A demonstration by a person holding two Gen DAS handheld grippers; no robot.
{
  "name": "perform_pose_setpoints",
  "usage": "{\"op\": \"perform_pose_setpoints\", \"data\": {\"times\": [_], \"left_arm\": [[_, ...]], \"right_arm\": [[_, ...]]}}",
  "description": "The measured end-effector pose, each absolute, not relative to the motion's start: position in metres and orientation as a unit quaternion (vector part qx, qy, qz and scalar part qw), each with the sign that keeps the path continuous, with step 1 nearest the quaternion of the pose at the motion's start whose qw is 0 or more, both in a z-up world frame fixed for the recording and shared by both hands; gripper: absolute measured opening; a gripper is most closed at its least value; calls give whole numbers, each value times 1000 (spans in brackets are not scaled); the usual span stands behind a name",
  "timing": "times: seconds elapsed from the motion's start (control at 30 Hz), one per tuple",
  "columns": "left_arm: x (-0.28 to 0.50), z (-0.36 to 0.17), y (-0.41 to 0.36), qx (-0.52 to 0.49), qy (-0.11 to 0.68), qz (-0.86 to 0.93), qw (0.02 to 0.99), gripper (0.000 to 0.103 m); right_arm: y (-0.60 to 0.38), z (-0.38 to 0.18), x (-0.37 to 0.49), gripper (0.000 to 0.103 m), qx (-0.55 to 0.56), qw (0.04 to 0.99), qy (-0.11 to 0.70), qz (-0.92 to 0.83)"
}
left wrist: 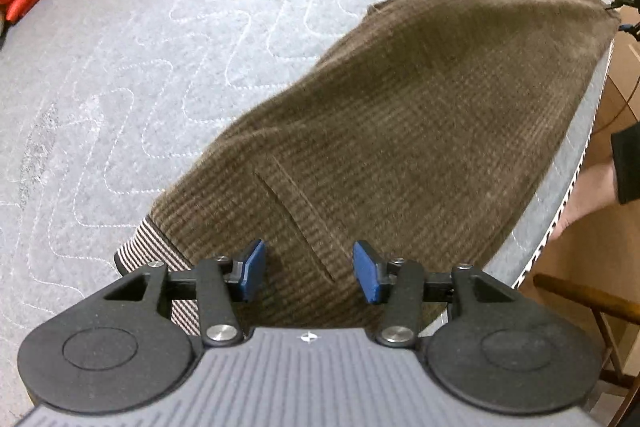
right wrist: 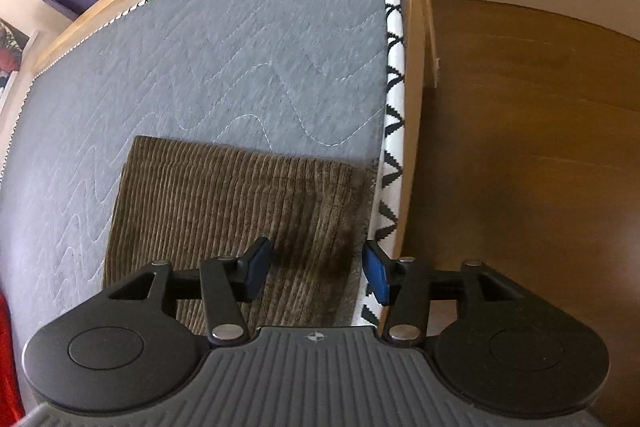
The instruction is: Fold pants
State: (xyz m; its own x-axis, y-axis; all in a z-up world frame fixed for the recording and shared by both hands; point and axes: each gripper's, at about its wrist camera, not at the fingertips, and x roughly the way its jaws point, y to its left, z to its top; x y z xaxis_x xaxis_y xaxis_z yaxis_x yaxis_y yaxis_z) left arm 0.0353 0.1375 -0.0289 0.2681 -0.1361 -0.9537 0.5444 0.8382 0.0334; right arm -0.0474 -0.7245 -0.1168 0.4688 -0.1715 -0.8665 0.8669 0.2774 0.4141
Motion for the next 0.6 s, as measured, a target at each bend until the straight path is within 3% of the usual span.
{"op": "perform_pose_setpoints", "data": {"times": [0.23, 0.33, 0.37, 0.4, 0.6], "left_arm": [[35, -22, 138, 165, 554, -206, 790, 59], [38, -21, 137, 161, 551, -201, 794, 59], [38, -21, 137, 159, 550, -200, 795, 59], [39, -20, 136, 158, 548, -199, 797, 59], [42, -10, 131, 153, 532, -198, 809, 59]], "right_arm": [[-726, -127, -42, 53, 492, 721, 337, -352], [-726, -130, -40, 41, 487, 723, 330, -361], [-725, -129, -39, 30, 483, 725, 330, -364], [-725, -129, -39, 26, 483, 727, 327, -364], [-713, -97, -42, 21, 490, 748, 278, -351]]}}
